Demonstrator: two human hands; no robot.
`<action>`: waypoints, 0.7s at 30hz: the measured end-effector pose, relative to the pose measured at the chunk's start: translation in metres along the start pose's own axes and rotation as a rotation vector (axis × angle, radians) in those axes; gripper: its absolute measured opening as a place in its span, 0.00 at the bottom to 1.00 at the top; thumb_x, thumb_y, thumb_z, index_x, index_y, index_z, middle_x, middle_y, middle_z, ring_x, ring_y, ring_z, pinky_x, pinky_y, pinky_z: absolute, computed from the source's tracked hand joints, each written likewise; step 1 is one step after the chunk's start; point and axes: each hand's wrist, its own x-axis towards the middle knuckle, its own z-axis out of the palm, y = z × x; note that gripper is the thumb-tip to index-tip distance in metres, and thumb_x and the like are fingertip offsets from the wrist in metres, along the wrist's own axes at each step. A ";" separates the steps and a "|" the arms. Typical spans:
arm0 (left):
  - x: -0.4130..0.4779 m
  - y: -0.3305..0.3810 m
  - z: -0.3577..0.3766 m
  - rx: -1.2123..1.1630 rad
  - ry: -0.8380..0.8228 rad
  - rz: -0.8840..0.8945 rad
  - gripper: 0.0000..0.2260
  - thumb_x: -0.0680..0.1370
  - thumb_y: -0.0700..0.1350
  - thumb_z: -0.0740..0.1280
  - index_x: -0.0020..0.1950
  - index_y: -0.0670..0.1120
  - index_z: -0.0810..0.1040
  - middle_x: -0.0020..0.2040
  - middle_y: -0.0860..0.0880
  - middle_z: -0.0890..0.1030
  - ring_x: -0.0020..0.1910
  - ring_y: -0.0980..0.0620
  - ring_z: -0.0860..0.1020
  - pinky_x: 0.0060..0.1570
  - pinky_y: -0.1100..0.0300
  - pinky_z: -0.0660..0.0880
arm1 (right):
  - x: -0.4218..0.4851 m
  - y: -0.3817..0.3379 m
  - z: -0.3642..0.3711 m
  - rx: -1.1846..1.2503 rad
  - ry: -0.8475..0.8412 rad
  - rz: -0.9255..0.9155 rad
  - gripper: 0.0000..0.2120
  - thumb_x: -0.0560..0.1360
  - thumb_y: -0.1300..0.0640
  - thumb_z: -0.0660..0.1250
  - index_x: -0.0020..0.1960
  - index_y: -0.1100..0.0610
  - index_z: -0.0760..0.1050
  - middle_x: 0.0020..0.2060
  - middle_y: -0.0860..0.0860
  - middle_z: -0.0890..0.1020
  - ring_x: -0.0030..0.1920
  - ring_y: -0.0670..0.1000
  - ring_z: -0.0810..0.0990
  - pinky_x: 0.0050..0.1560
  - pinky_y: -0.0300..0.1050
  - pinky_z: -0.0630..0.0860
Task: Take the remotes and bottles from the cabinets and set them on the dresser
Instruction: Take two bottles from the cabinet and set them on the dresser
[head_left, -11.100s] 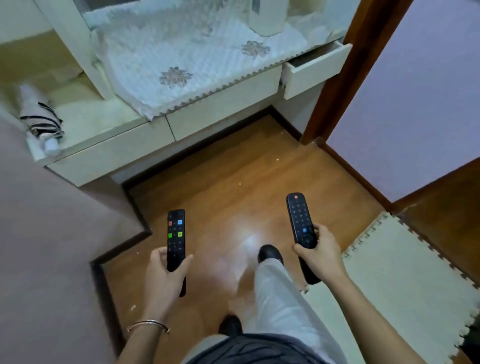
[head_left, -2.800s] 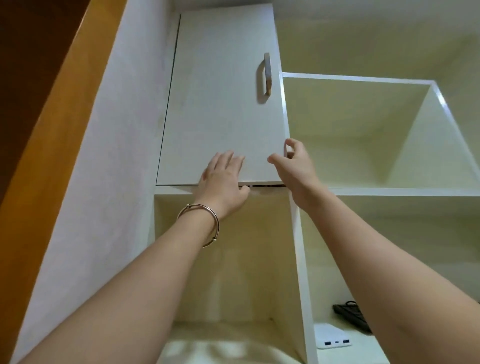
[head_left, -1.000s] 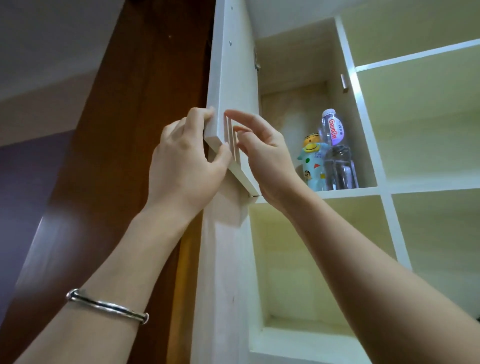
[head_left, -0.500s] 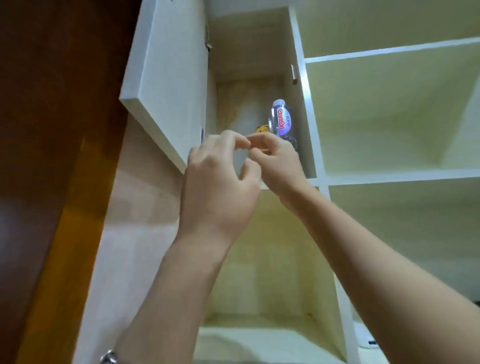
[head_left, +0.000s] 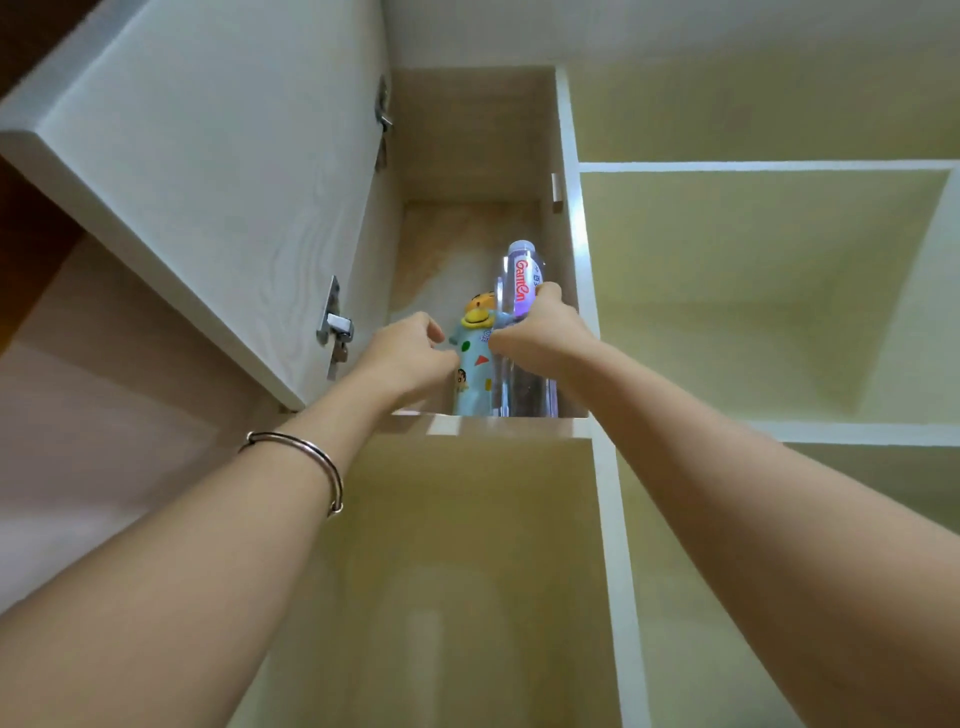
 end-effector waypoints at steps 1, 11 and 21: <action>0.005 0.000 0.000 -0.009 -0.039 -0.018 0.10 0.74 0.47 0.64 0.54 0.47 0.73 0.56 0.45 0.77 0.52 0.46 0.74 0.48 0.59 0.68 | 0.005 0.001 0.003 -0.009 0.013 0.024 0.25 0.74 0.58 0.62 0.68 0.59 0.57 0.62 0.59 0.69 0.43 0.52 0.73 0.36 0.36 0.72; 0.042 -0.009 0.006 -0.055 -0.241 -0.089 0.08 0.74 0.46 0.66 0.48 0.44 0.72 0.36 0.49 0.68 0.35 0.52 0.67 0.29 0.61 0.61 | 0.030 0.017 0.031 -0.296 0.067 0.083 0.47 0.73 0.55 0.68 0.75 0.53 0.35 0.66 0.61 0.63 0.63 0.61 0.69 0.59 0.52 0.71; 0.053 0.007 0.022 -0.113 -0.412 -0.194 0.24 0.74 0.53 0.66 0.66 0.44 0.66 0.64 0.43 0.71 0.59 0.40 0.75 0.51 0.54 0.74 | 0.020 -0.017 -0.010 -0.149 0.290 -0.152 0.40 0.67 0.50 0.69 0.72 0.50 0.51 0.59 0.59 0.73 0.54 0.61 0.77 0.56 0.51 0.76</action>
